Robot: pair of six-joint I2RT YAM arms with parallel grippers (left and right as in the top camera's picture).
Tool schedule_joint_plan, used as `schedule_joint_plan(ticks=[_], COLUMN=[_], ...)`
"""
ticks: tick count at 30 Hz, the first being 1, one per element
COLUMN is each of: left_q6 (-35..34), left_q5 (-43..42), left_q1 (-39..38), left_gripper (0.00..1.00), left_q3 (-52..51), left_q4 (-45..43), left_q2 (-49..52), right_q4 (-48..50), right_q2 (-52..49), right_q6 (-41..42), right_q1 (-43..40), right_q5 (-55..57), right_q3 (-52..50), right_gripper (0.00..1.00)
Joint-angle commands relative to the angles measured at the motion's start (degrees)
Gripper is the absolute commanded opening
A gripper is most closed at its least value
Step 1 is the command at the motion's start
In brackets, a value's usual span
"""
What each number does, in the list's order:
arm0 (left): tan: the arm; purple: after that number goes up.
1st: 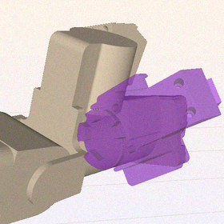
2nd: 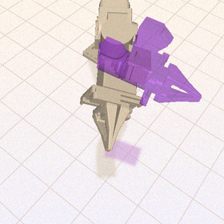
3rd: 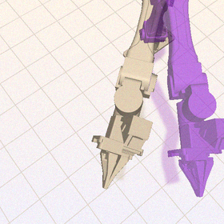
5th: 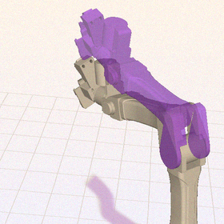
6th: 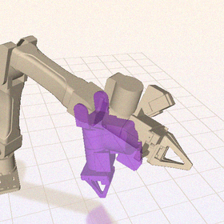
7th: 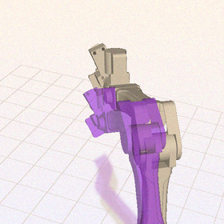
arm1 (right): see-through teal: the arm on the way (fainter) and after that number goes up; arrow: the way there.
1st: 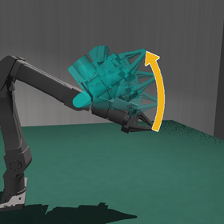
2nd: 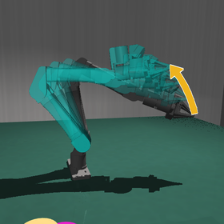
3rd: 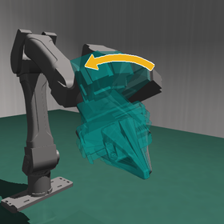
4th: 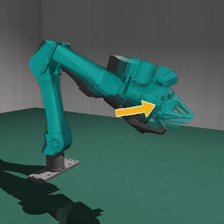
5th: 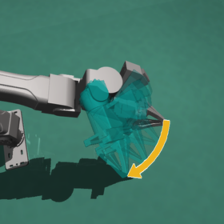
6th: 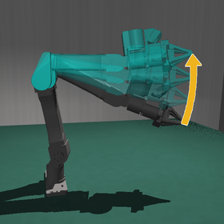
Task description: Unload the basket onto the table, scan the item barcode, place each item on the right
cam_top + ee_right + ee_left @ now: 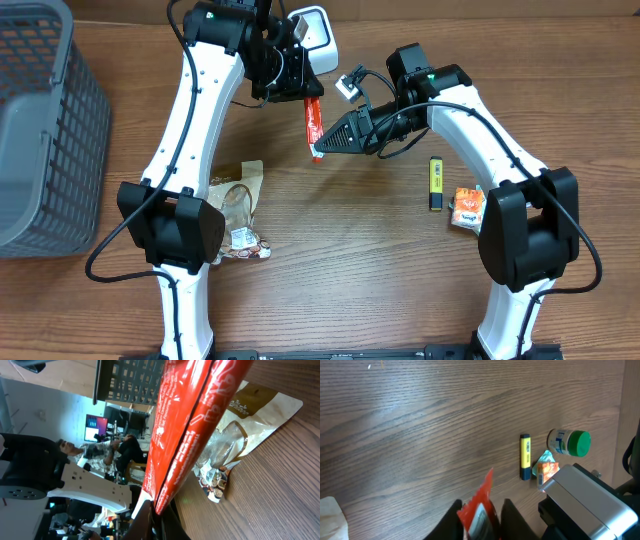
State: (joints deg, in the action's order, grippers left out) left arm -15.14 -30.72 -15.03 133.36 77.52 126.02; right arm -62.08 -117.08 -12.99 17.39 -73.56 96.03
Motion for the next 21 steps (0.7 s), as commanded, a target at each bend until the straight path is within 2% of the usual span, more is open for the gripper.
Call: schedule_joint_plan(ticks=[1, 3, 11, 16, 18, 21], left_q6=[0.1, 0.1, 0.1, 0.6, 1.3, 2.5], left_q5=[-0.8, -0.8, -1.0, -3.4, -6.3, -12.3], left_q1=[-0.3, -0.3, -0.3, 0.6, 1.7, 3.8], left_gripper=[0.09, 0.04, 0.04, 0.04, 0.04, 0.04], left_q3=[-0.2, -0.2, -0.2, -0.2, -0.2, -0.2], left_q4=[-0.2, -0.3, -0.2, 0.0, 0.1, 0.2], left_q2=[-0.4, -0.4, -0.4, -0.4, -0.4, -0.4], right_q4=[0.3, 0.3, 0.3, 0.3, 0.3, 0.3], right_q2=[1.4, 1.4, 1.4, 1.4, 1.4, 1.4], right_q6=[-0.8, -0.8, -0.8, -0.8, -0.8, -0.8], right_q1=[0.3, 0.3, 0.3, 0.2, 0.2, 0.2], right_q5=[-1.5, -1.5, -1.5, -1.4, -0.6, 0.6], right_q3=[1.2, 1.2, 1.2, 1.2, 1.2, 1.2], right_gripper=[0.04, 0.04, 0.05, 0.2, 0.3, 0.37])
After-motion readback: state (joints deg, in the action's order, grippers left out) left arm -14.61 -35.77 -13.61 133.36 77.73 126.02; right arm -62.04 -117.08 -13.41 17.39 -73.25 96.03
